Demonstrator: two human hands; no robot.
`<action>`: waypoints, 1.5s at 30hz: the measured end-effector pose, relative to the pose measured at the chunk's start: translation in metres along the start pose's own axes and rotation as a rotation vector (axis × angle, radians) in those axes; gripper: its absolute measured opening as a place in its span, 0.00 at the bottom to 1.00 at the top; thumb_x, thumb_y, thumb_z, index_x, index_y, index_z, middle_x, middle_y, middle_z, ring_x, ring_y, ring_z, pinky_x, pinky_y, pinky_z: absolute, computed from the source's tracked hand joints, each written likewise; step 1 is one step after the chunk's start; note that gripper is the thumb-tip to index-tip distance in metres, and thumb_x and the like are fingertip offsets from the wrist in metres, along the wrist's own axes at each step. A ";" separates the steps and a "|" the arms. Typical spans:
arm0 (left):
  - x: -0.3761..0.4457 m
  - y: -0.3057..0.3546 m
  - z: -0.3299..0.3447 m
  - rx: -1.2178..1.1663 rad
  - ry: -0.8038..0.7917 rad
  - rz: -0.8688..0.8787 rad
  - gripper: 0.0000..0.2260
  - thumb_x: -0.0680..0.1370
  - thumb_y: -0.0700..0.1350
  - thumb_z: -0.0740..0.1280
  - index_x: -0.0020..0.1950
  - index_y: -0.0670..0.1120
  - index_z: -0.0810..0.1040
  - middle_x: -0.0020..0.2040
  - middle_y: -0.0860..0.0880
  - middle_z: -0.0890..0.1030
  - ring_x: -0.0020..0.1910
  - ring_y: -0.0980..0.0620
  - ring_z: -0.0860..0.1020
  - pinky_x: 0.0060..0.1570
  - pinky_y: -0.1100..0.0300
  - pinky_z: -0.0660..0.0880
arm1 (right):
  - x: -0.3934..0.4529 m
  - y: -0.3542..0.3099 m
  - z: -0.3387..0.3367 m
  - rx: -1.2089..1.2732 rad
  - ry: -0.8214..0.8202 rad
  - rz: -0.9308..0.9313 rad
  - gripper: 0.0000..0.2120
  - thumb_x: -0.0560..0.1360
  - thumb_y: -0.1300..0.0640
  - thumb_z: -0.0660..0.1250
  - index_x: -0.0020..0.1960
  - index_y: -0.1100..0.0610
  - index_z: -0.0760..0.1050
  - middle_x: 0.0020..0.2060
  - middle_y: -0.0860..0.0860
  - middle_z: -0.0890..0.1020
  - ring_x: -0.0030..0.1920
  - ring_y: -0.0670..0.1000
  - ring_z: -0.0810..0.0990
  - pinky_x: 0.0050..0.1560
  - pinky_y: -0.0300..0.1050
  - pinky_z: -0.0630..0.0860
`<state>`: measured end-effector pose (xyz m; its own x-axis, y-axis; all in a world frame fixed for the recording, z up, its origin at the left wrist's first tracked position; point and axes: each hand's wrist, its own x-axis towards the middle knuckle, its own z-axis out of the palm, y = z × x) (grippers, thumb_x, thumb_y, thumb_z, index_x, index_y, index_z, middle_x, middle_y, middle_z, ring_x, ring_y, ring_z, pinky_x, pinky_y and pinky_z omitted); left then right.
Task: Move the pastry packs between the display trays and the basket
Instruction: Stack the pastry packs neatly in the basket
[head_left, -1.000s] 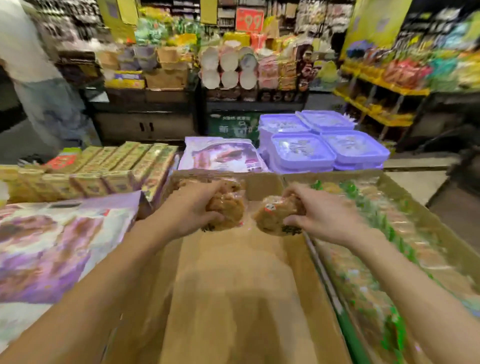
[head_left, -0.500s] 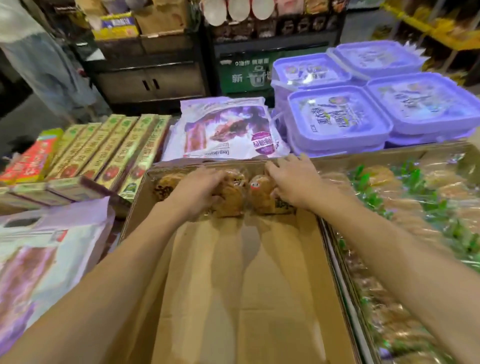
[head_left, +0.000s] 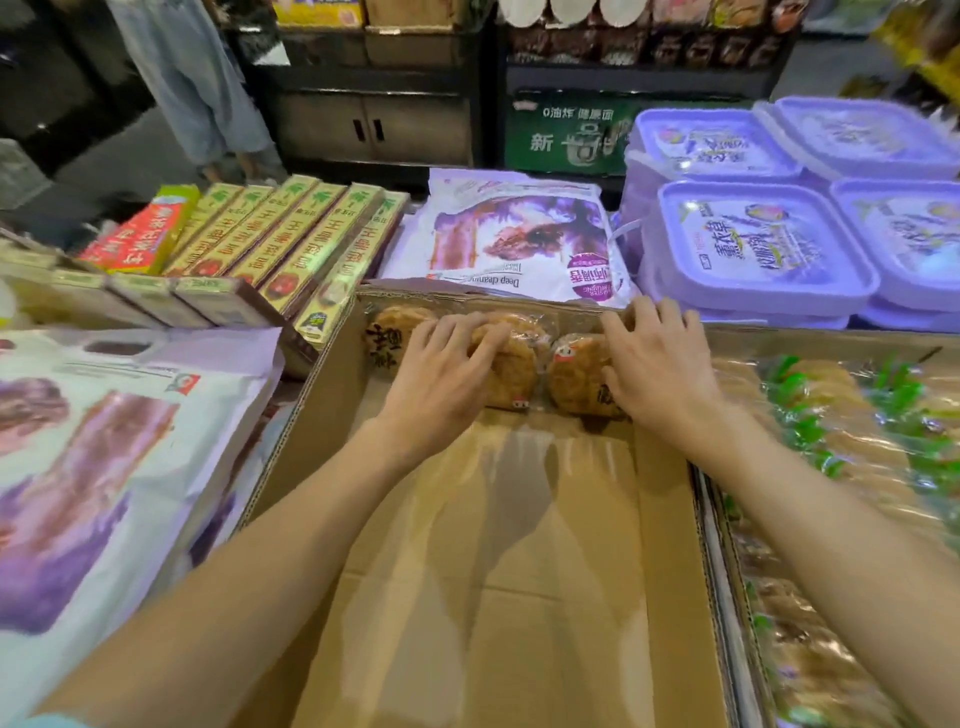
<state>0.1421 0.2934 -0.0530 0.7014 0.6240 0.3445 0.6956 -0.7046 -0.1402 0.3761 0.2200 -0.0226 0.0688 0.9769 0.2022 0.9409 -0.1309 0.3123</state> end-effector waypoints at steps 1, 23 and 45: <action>-0.007 -0.003 -0.009 -0.013 0.006 -0.011 0.29 0.73 0.49 0.72 0.73 0.47 0.70 0.66 0.43 0.75 0.64 0.42 0.73 0.61 0.47 0.67 | -0.002 -0.004 -0.007 0.015 0.019 -0.012 0.19 0.67 0.55 0.75 0.54 0.59 0.74 0.50 0.61 0.77 0.48 0.63 0.76 0.46 0.55 0.72; -0.821 -0.112 -0.308 0.107 0.091 -1.253 0.19 0.79 0.56 0.62 0.60 0.44 0.81 0.54 0.43 0.83 0.52 0.40 0.80 0.50 0.47 0.77 | -0.312 -0.642 -0.314 0.753 0.241 -1.268 0.21 0.77 0.46 0.66 0.63 0.58 0.78 0.56 0.55 0.81 0.54 0.60 0.78 0.54 0.55 0.76; -1.099 -0.129 0.319 -0.682 0.150 -2.413 0.28 0.80 0.50 0.70 0.73 0.37 0.66 0.69 0.39 0.72 0.70 0.41 0.69 0.65 0.58 0.63 | -0.438 -1.096 0.271 0.503 -0.848 -0.814 0.36 0.79 0.41 0.67 0.77 0.59 0.59 0.71 0.59 0.68 0.72 0.60 0.67 0.70 0.54 0.66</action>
<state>-0.6691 -0.1936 -0.7099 -0.8194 0.1452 -0.5545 -0.2229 0.8105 0.5416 -0.5952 -0.0182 -0.7048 -0.5695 0.5705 -0.5918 0.8195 0.4497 -0.3552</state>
